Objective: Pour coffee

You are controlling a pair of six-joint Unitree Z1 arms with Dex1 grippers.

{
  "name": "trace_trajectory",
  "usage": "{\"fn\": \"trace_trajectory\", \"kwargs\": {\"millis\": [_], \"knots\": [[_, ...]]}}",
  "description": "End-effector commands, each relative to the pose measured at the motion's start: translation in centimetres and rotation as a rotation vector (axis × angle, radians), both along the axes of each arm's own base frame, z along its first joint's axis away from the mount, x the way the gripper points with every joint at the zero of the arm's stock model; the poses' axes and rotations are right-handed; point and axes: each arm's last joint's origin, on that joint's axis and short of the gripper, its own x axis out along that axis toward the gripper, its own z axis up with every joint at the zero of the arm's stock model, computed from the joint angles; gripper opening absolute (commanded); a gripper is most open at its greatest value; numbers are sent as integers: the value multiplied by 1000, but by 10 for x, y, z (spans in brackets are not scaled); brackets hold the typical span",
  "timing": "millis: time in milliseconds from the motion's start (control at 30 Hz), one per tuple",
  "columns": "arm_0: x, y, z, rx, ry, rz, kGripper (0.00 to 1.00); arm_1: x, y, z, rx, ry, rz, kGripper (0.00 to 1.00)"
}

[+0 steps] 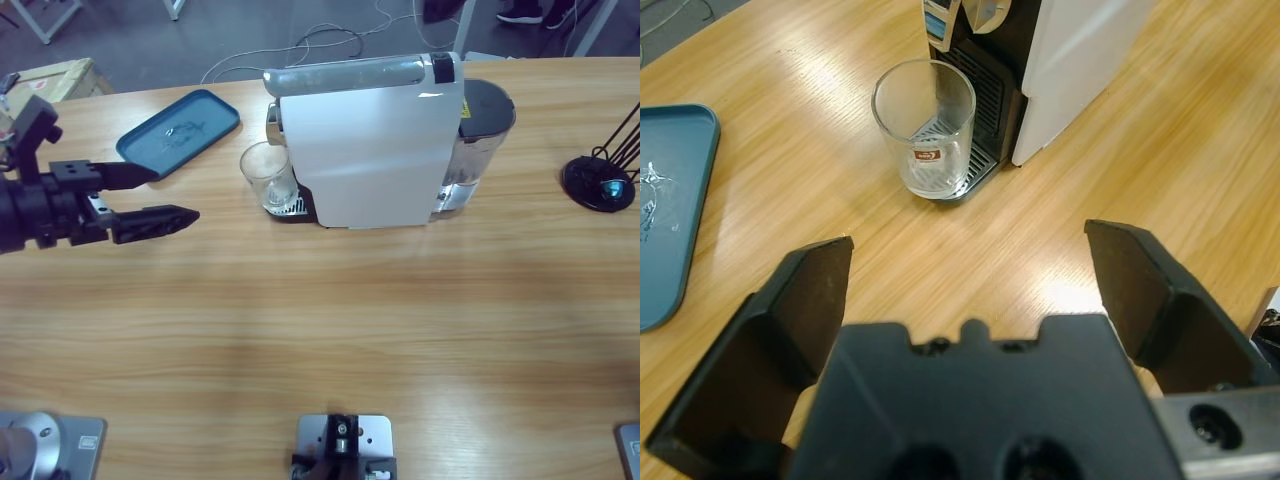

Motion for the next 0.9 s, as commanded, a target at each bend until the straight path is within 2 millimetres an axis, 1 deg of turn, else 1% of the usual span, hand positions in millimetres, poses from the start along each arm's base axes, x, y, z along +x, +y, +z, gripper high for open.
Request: {"fn": "trace_trajectory", "kwargs": {"millis": [33, 267, 600, 900], "knots": [[-3, 1, -13, 34, 22, -3, 996, 18, 14, -23, -106, 7, -30, 0], [-2, 0, -14, 33, 20, -5, 996, 25, 22, -33, -106, 52, -10, 0], [-3, 1, -15, 31, 23, -10, 996, 38, 34, -57, -122, 103, -7, 0], [0, -1, -18, 34, 33, -14, 996, 44, 36, -66, -127, 118, -10, 0]]}}
